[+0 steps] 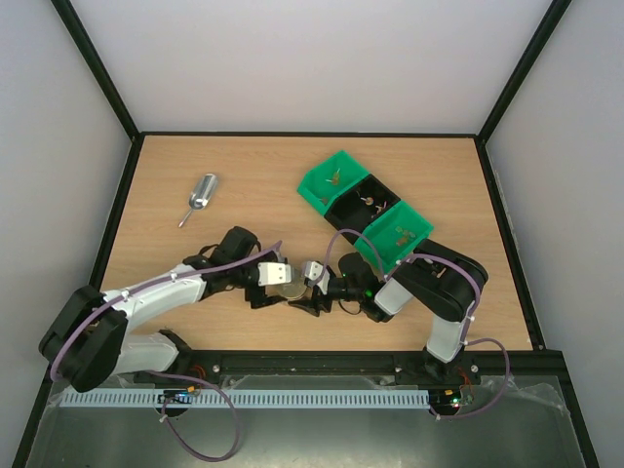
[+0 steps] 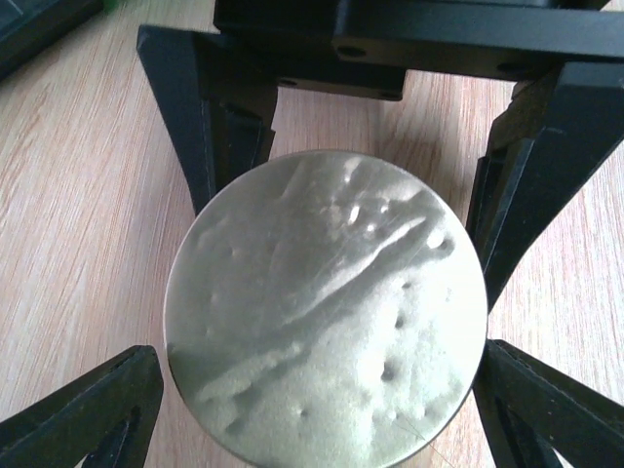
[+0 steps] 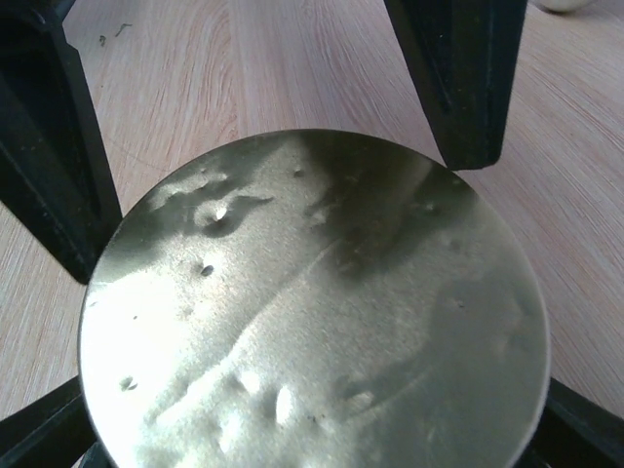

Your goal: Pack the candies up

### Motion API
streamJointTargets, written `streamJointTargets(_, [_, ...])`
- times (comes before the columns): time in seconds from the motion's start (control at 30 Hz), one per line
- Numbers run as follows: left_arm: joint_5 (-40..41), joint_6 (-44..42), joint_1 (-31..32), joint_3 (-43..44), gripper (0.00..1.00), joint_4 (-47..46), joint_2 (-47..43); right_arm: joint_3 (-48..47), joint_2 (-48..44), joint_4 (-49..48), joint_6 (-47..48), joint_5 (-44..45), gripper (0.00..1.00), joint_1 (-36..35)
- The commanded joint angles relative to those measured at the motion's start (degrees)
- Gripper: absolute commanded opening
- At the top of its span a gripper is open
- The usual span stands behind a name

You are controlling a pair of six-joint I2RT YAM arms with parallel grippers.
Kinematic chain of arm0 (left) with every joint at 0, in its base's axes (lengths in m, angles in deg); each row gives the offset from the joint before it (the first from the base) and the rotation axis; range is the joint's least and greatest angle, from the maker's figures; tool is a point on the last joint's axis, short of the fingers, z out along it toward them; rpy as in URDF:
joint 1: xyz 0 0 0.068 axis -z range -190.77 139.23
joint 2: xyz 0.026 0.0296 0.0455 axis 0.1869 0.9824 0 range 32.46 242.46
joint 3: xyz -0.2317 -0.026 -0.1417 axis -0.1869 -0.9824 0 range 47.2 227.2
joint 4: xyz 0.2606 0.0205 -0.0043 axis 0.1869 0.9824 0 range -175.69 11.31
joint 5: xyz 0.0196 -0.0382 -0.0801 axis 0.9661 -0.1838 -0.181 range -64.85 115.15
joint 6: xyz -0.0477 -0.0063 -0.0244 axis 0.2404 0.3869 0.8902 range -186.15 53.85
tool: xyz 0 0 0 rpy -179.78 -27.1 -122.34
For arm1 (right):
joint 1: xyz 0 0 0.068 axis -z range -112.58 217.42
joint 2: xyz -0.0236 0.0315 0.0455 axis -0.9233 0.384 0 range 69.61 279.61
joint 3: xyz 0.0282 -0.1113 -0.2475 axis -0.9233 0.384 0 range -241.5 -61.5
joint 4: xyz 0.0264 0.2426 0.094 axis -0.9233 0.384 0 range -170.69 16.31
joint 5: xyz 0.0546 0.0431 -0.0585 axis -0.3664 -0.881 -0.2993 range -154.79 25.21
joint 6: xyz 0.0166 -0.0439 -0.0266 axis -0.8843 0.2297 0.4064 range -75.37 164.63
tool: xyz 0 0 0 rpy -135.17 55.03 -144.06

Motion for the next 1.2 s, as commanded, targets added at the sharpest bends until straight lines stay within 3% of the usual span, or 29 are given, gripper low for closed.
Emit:
streamJointTargets(0.0, [1.69, -1.32, -2.99, 1.02, 0.89, 0.31, -0.29, 1.85, -0.45, 4.11, 3.21, -2.18, 0.47, -0.53])
streamJointTargets(0.33, [4.42, 4.42, -11.4, 1.41, 0.89, -3.07, 2.03, 2.21, -0.86, 4.03, 3.04, -2.09, 0.47, -0.48])
streamJointTargets(0.4, [3.18, 4.99, -13.52, 2.75, 0.88, -1.57, 2.28, 2.09, -0.79, 3.94, 2.52, -1.27, 0.47, -0.52])
streamJointTargets(0.5, [-4.92, 0.22, -14.4, 2.94, 0.84, 3.74, -1.17, 1.52, -0.33, 4.1, 0.71, 1.33, 0.47, -0.52])
streamJointTargets(0.63, [-6.19, 2.76, -8.21, 3.84, 0.86, 7.98, -2.96, 0.9, -0.24, 4.15, -1.61, 4.64, 0.47, -0.52])
streamJointTargets(0.8, [-1.95, 14.95, -1.37, 0.04, 0.91, 0.43, -3.31, 1.0, 0.1, 3.75, -2.54, 5.88, 0.48, -0.53])
streamJointTargets(0.97, [1.86, 18.59, 1.01, -1.08, 0.91, -4.63, -2.04, 1.14, -0.16, 3.84, -2.28, 6.27, 0.48, -0.49])
streamJointTargets(1.17, [3.26, 18.92, 2.09, 1.14, 0.89, -3.65, 2.14, 0.86, 0.04, 3.93, -2.37, 5.86, 0.48, -0.52])
